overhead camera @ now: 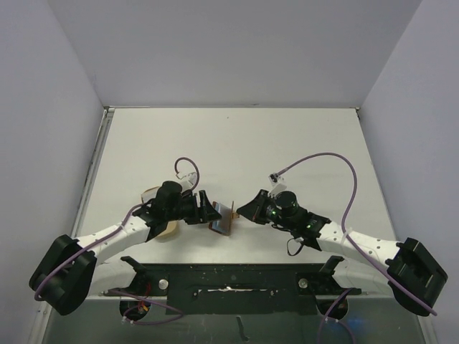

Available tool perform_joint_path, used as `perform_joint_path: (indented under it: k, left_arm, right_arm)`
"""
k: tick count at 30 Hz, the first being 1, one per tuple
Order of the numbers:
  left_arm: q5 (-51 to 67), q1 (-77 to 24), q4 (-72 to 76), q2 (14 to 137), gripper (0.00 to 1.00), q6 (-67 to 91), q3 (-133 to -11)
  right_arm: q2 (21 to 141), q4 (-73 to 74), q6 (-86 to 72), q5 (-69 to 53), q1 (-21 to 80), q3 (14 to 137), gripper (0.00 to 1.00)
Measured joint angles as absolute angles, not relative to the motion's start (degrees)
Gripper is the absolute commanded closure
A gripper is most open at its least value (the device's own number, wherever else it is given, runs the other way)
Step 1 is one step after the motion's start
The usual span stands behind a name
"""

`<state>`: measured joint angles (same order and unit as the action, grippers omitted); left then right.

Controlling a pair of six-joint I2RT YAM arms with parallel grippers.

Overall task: Put the credit cards into the card holder
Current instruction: Open the card holder at the center of the board.

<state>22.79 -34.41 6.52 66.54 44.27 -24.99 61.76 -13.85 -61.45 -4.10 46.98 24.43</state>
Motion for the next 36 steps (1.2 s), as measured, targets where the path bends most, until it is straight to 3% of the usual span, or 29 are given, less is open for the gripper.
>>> perform_joint_path:
  k: [19,36]
  left_arm:
    - [22.4,-34.4,9.8,68.8,0.68,44.6,-23.8]
    - [21.5,-34.4,14.0,72.6,1.0,46.9,-22.0]
  right_arm:
    - [57.1,-4.8,-61.8,0.5,47.0,21.4,1.0]
    - [54.2,-3.8,-61.8,0.7,47.0,18.6,0.98]
